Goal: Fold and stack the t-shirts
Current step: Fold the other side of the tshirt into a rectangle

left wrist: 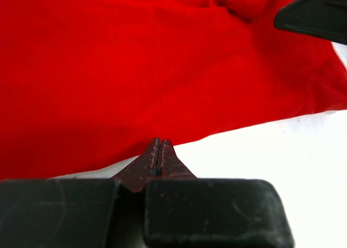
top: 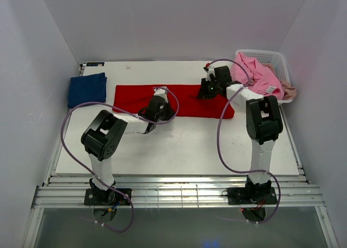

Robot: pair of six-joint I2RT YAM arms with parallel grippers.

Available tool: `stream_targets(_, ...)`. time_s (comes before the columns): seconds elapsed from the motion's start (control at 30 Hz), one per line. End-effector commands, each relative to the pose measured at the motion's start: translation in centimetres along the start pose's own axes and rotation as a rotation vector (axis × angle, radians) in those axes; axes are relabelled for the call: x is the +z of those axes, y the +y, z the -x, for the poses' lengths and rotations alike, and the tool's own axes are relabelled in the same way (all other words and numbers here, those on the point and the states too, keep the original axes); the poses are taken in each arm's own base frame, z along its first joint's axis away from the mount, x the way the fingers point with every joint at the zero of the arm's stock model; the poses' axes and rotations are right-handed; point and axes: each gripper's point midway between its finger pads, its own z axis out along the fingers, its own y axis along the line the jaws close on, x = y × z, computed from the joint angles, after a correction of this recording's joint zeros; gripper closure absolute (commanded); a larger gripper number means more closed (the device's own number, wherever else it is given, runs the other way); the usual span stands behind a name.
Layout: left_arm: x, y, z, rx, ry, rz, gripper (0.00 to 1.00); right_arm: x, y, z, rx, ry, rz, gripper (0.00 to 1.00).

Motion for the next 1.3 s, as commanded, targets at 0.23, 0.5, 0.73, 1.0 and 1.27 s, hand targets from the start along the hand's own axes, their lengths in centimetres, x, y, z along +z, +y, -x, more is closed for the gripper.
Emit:
stream_targets(0.23, 1.0, 0.0, -0.9, -0.004, -0.001, -0.029, 1.00, 1.8, -0.3, -0.3, 0.014, 0.028, 0.024, 0.84)
stream_targets(0.5, 0.6, 0.9, -2.8, -0.025, 0.026, -0.021, 1.00, 3.0, -1.1, 0.0, 0.018, 0.029, 0.008, 0.84)
stream_targets(0.73, 0.7, 1.7, -4.3, -0.032, 0.053, -0.006, 1.00, 3.9, -1.3, 1.8, 0.016, 0.004, 0.003, 0.84)
stream_targets(1.0, 0.3, 2.0, -5.0, -0.044, 0.061, -0.001, 1.00, 6.5, -2.2, 3.3, 0.025, -0.006, 0.011, 0.83)
stream_targets(1.27, -0.4, 1.5, -5.9, -0.077, 0.089, -0.036, 1.00, 7.2, -2.2, 5.8, -0.005, -0.099, 0.020, 0.83)
